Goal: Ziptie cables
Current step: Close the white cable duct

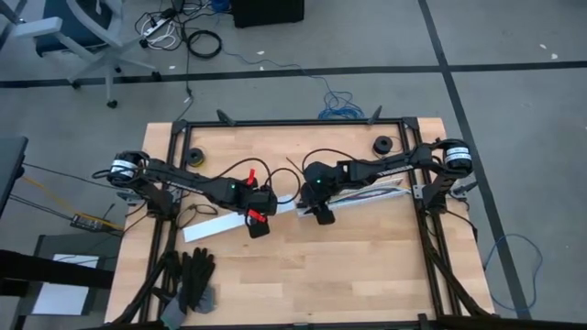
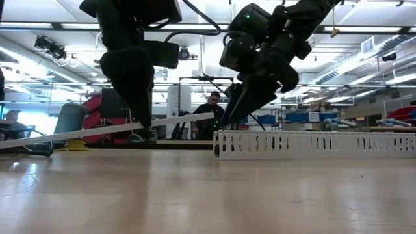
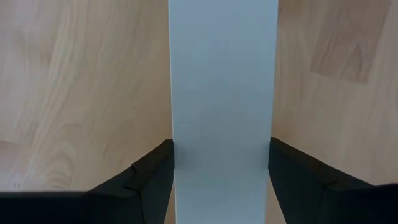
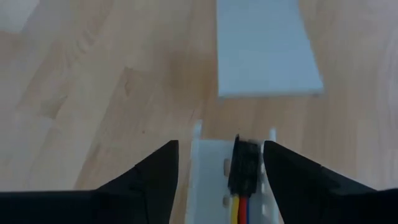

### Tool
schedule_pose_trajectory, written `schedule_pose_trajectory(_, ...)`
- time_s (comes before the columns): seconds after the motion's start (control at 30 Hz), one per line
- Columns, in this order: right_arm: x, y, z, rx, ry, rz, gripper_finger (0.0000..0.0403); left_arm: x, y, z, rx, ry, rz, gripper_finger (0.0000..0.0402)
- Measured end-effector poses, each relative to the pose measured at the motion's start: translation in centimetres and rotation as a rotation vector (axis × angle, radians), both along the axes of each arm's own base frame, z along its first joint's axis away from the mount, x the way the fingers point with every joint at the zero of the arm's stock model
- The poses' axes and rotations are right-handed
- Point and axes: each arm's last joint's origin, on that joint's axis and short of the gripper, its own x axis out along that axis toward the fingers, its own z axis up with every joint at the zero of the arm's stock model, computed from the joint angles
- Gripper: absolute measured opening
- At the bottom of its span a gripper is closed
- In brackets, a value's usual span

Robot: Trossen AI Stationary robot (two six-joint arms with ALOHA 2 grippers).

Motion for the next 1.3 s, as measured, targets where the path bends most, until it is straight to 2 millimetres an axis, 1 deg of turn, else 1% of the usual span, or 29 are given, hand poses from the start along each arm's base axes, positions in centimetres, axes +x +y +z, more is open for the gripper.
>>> schedule_pose_trajectory(0.1,0.01,0.01,-0.37,0.001,0.016,0.0,0.0217,0.02,0.0,0.01,0.0,-0.002,-0.002,0.0215)
schedule_pose_trajectory(0.37,0.25,0.0,-0.14,0.005,-0.015,-0.007,0.0228,0.13,-0.03,-0.01,-0.001,-0.01,-0.003,0.0215)
schedule_pose_trajectory(0.5,0.25,-0.05,-0.15,0.008,-0.011,-0.029,0.0241,0.24,-0.05,0.03,-0.003,-0.023,-0.003,0.0215)
schedule_pose_trajectory(0.63,0.18,-0.07,-0.23,-0.007,0.001,-0.044,0.0266,0.26,-0.05,0.03,-0.004,-0.025,-0.003,0.0215)
schedule_pose_trajectory(0.73,0.17,0.09,-0.27,-0.04,0.006,-0.064,0.0293,0.25,-0.06,0.03,-0.006,-0.024,-0.004,0.0215)
schedule_pose_trajectory(0.87,0.18,0.45,-0.28,-0.051,0.006,-0.05,0.0331,0.25,-0.06,0.03,-0.006,-0.023,-0.004,0.0215)
schedule_pose_trajectory(0.97,0.2,0.74,-0.28,-0.05,0.005,-0.04,0.0347,0.25,-0.06,0.03,-0.006,-0.024,-0.004,0.0215)
schedule_pose_trajectory(1.13,0.24,0.8,-0.23,-0.043,-0.002,-0.029,0.0345,0.25,-0.06,0.03,-0.006,-0.024,-0.004,0.0215)
schedule_pose_trajectory(1.3,0.23,0.55,-0.23,-0.041,-0.003,-0.03,0.0323,0.25,-0.06,0.03,-0.007,-0.024,-0.004,0.0215)
